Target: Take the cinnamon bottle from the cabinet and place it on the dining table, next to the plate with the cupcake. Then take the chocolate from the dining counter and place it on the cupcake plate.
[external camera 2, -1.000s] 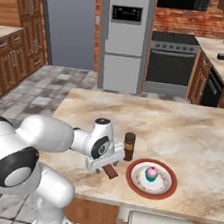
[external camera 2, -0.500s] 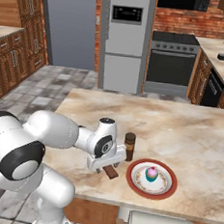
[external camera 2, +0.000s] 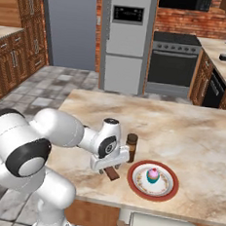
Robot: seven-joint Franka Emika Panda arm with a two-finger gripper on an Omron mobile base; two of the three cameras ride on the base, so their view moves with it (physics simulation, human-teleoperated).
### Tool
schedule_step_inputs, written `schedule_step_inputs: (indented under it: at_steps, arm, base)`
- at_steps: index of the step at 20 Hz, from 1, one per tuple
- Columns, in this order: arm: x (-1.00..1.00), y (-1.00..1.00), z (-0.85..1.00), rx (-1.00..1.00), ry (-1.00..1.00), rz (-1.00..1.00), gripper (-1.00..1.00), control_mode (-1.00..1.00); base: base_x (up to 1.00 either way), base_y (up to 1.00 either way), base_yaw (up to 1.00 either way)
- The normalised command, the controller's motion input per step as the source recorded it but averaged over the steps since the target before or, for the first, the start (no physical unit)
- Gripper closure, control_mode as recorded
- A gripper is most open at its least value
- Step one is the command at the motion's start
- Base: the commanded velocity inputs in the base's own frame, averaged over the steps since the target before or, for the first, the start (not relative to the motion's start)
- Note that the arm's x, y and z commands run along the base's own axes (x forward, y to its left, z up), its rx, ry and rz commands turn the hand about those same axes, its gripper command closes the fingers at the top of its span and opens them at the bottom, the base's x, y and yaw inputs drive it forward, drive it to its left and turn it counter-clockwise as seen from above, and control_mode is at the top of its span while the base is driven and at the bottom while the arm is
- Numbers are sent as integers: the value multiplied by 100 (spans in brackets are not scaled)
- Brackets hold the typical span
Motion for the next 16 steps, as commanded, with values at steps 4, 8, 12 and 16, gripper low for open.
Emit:
schedule_step_inputs:
  at_steps: [4, 8, 12, 16]
  arm:
    - [-51, 18, -25, 0, -5, 0, 100, -100]
    - [-85, 13, -3, 0, -6, 0, 100, -100]
    - [-46, 3, 40, 0, -15, 0, 100, -100]
    - [-17, -28, 100, 0, -12, 0, 100, -100]
  base:
    - [0, 0, 0]
    - [0, 0, 0]
    - [0, 0, 0]
    - [0, 0, 0]
